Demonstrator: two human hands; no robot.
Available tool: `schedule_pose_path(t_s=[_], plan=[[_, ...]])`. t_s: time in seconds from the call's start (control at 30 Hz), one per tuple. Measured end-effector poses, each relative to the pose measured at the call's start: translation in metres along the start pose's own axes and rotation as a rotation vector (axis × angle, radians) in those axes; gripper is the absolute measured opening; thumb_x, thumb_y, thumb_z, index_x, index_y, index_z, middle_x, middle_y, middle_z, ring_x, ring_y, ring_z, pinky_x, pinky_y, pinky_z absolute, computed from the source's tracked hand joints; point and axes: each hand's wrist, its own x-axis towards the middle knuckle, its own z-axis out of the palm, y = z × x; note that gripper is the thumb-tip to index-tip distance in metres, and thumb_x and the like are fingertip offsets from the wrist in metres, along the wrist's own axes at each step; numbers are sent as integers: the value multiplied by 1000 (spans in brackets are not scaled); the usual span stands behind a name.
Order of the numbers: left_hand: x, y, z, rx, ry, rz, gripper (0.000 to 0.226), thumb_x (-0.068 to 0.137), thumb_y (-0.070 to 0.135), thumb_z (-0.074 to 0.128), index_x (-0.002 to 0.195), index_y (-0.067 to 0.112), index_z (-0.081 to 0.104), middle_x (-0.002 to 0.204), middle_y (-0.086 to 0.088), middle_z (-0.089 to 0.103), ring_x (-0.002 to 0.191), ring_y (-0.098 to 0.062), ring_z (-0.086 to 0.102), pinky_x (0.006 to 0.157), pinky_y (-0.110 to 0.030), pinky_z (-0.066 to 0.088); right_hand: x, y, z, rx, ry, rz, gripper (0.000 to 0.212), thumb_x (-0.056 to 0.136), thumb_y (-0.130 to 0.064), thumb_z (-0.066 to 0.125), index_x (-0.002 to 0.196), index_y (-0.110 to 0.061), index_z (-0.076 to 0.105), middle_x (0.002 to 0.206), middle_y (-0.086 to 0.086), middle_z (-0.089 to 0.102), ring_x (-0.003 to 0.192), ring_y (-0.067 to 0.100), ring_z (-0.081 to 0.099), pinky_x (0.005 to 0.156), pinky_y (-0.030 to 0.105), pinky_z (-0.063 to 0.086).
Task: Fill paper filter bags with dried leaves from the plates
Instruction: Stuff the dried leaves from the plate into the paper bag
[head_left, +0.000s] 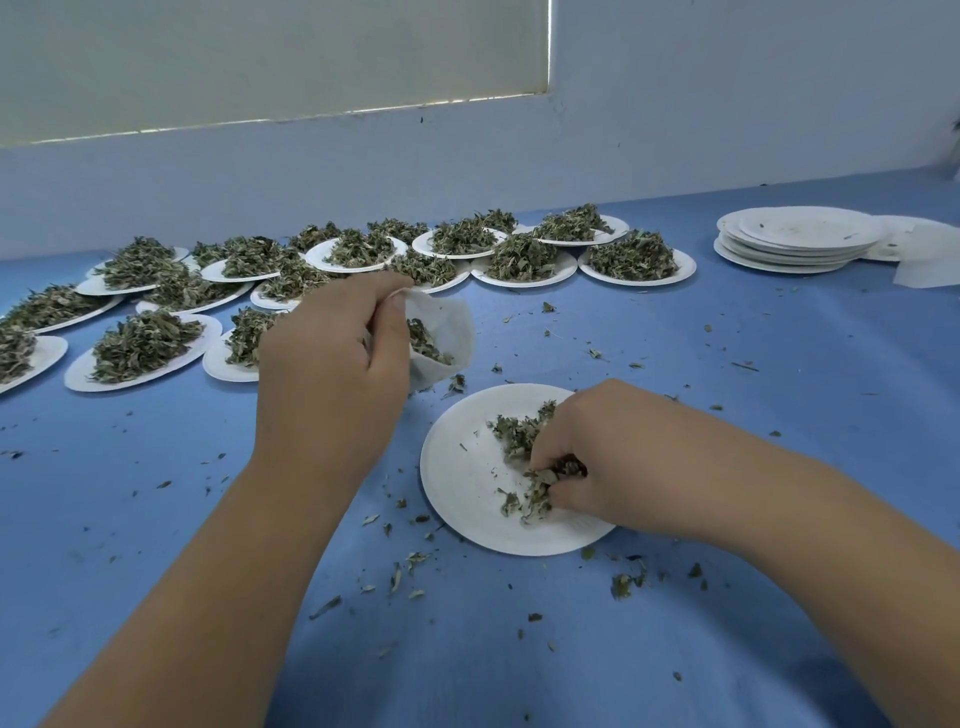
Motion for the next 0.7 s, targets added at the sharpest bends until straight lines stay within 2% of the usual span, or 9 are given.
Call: schedule_pose_path(t_s=[0.03,0.1,0.17,0.23,0.33,0.43,0.5,0.6,0.7], plan=[[-1,0,1,12,-17,9,22,96,14,52,107,12,72,86,7,63,74,-2,48,67,-17,36,0,0,0,-14,11,-1,28,85,-16,54,63,-17,37,67,2,35,60,18,27,46,24,17],[-1,1,2,16,-56,18,22,95,13,53,105,11,72,78,9,59,65,-2,41,59,-13,31,0,2,1,-26,43,-21,24,84,-16,54,65,-17,39,68,1,33,61,17,26,44,23,13],[-3,3,2,12,-99,34,23,94,14,52,103,10,73,72,11,53,54,-3,38,58,-8,29,0,4,3,-7,55,-28,15,85,-18,54,70,-16,54,68,0,37,59,16,27,43,22,15],[-3,6,2,6,-148,62,24,93,15,52,103,10,73,69,13,49,55,4,41,60,-5,29,1,8,4,62,44,-29,11,85,-19,57,84,-15,67,69,1,49,56,15,34,43,21,24],[-6,10,2,22,-212,142,23,91,15,54,104,9,73,70,15,47,60,-2,34,58,-12,30,-1,14,-1,251,31,-19,9,83,-25,65,87,-22,72,81,-8,67,64,12,55,53,21,43],[-8,12,4,5,-250,161,25,91,16,54,108,10,72,71,13,54,63,-2,33,62,-15,31,-1,23,-7,429,48,-27,5,78,-28,73,83,-26,75,71,-16,66,62,1,56,53,12,41],[-8,12,4,1,-258,133,29,91,19,53,113,14,70,70,19,49,58,-5,37,62,-17,31,-1,29,-12,521,74,-23,5,76,-29,75,81,-30,75,65,-18,64,56,-2,54,52,11,41],[-8,12,4,-17,-270,140,26,91,20,54,107,13,73,72,17,52,64,-4,39,63,-21,39,-4,35,-19,664,99,-59,5,74,-31,77,78,-32,75,62,-14,65,55,0,56,55,14,44],[-9,14,5,-47,-286,129,23,89,19,55,101,13,75,71,16,54,56,-3,43,60,-8,36,-5,35,-24,803,113,-104,6,74,-29,77,80,-28,76,63,-5,66,56,5,58,58,12,45]])
